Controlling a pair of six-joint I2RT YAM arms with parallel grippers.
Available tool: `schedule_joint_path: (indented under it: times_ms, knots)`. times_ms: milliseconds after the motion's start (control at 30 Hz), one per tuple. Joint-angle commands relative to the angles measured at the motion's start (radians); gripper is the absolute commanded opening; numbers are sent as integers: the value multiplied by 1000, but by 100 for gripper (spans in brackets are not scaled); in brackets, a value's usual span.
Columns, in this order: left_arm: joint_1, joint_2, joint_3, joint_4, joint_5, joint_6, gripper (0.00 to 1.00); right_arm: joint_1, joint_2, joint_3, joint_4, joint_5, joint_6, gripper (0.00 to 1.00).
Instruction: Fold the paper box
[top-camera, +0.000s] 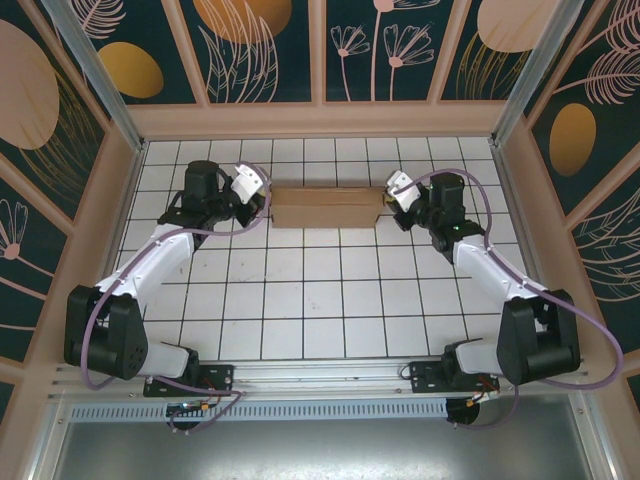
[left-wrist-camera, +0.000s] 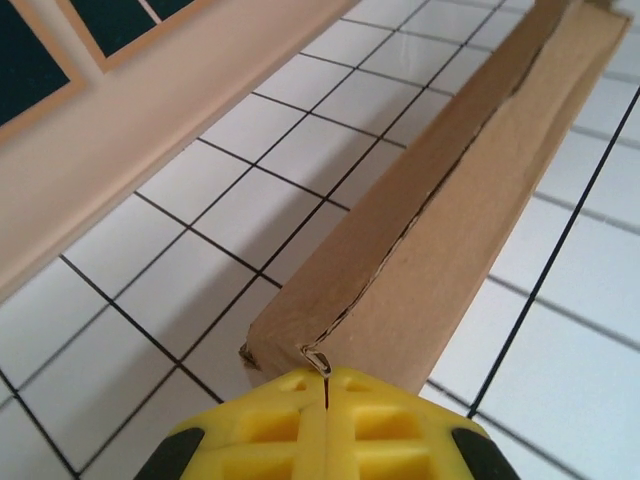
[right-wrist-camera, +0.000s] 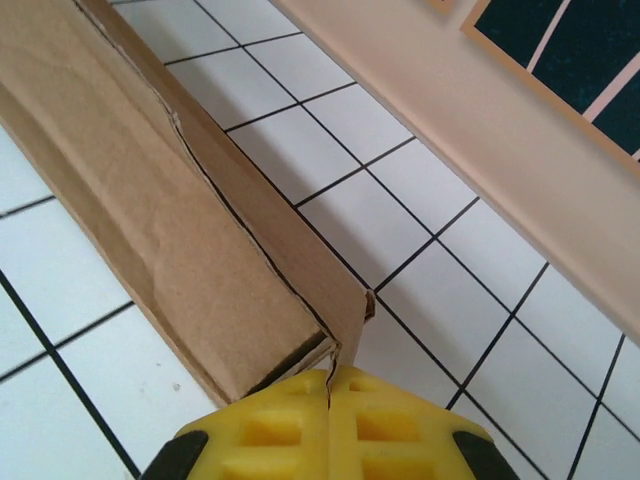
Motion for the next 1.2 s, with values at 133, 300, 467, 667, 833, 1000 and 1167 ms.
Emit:
schedule_joint_path:
  times_ms: [133, 300, 467, 667, 833, 1000, 1167]
  knots:
    - [-28, 17, 88, -27, 86, -319, 5, 78, -12, 89, -119, -26, 229, 0]
    - [-29, 39, 147, -87, 58, -429, 3, 89, 44, 199, -251, -4, 365, 0]
    - [-28, 71, 160, -101, 39, -527, 0, 89, 103, 306, -343, -32, 482, 0]
    - [-29, 124, 184, -168, -6, -602, 0, 87, 211, 447, -486, -57, 612, 0]
    - [-29, 138, 188, -175, -3, -623, 0, 86, 292, 524, -560, -71, 665, 0]
    - [-29, 133, 210, -181, -11, -633, 0, 84, 302, 519, -558, -38, 685, 0]
    - [-28, 145, 227, -188, -5, -649, 0, 86, 316, 538, -572, -22, 725, 0]
